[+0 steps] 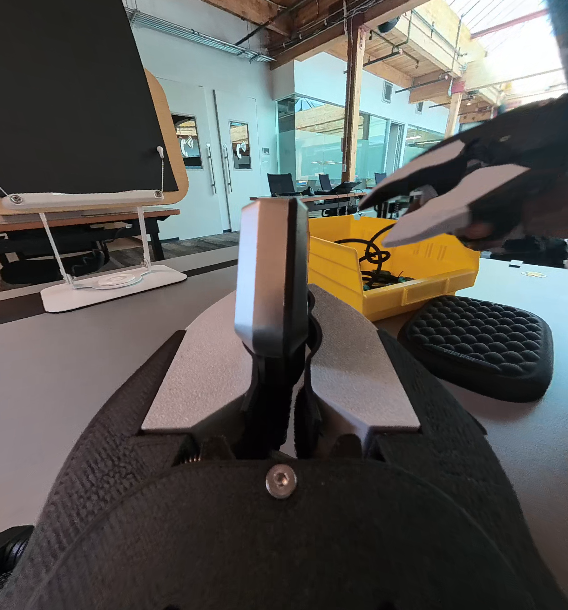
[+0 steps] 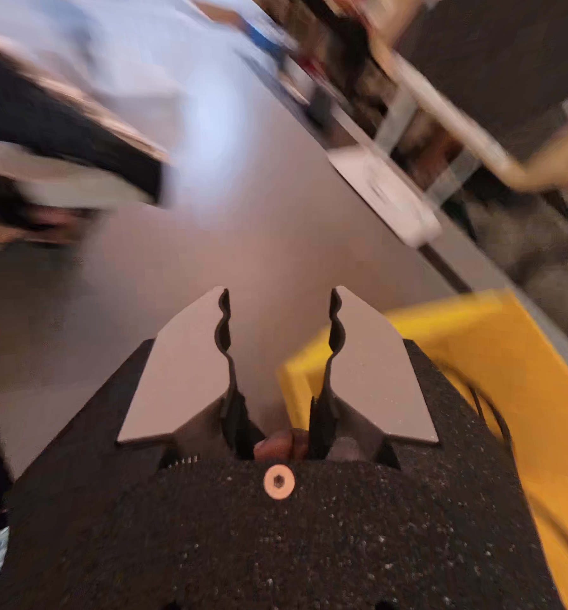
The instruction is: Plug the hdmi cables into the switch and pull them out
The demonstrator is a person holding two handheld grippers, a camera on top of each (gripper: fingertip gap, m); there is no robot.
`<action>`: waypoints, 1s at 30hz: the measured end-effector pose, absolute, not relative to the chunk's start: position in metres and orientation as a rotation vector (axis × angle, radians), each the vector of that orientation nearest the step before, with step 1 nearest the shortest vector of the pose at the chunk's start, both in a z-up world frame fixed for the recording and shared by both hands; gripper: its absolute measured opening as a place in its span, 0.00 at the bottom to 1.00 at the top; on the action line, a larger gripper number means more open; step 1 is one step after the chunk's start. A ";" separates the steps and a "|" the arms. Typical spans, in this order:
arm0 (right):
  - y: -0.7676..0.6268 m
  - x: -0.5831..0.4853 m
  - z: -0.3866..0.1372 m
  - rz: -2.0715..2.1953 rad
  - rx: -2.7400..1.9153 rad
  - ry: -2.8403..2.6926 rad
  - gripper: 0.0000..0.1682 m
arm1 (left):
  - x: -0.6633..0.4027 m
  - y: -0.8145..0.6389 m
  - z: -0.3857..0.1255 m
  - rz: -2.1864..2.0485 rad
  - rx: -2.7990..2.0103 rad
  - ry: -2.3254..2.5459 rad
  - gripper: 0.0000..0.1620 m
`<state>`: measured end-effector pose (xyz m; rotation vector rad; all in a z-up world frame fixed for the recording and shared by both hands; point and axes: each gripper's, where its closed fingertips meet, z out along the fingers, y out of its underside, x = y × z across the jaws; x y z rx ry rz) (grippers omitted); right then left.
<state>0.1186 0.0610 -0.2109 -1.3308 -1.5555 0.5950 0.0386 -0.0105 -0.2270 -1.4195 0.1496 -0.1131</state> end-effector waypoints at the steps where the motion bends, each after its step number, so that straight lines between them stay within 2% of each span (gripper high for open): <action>1: 0.029 0.105 -0.207 0.675 -1.154 -1.663 0.37 | 0.041 -0.011 -0.227 -0.126 -1.419 0.160 0.15; 6: -0.050 0.062 -0.202 0.757 -0.693 -1.823 0.30 | 0.052 -0.010 -0.232 -0.147 -1.443 0.226 0.15; 10: -0.063 0.045 -0.208 0.726 -0.615 -1.913 0.29 | 0.066 -0.012 -0.236 -0.140 -1.451 0.332 0.15; 12: -0.067 0.047 -0.221 0.720 -0.592 -2.020 0.23 | 0.073 -0.012 -0.239 -0.133 -1.464 0.388 0.15; 15: -0.068 0.055 -0.221 0.738 -0.565 -2.051 0.19 | 0.081 -0.014 -0.240 -0.133 -1.455 0.447 0.16; 21: -0.059 0.065 -0.206 0.591 -0.566 -1.915 0.15 | 0.078 -0.024 -0.209 0.059 -1.206 0.439 0.33; 26: -0.059 0.068 -0.186 0.519 -0.523 -1.849 0.15 | 0.078 -0.044 -0.185 0.147 -1.019 0.424 0.43; 30: -0.032 0.068 -0.169 0.369 -0.545 -1.738 0.14 | 0.071 -0.061 -0.169 0.125 -0.906 0.364 0.44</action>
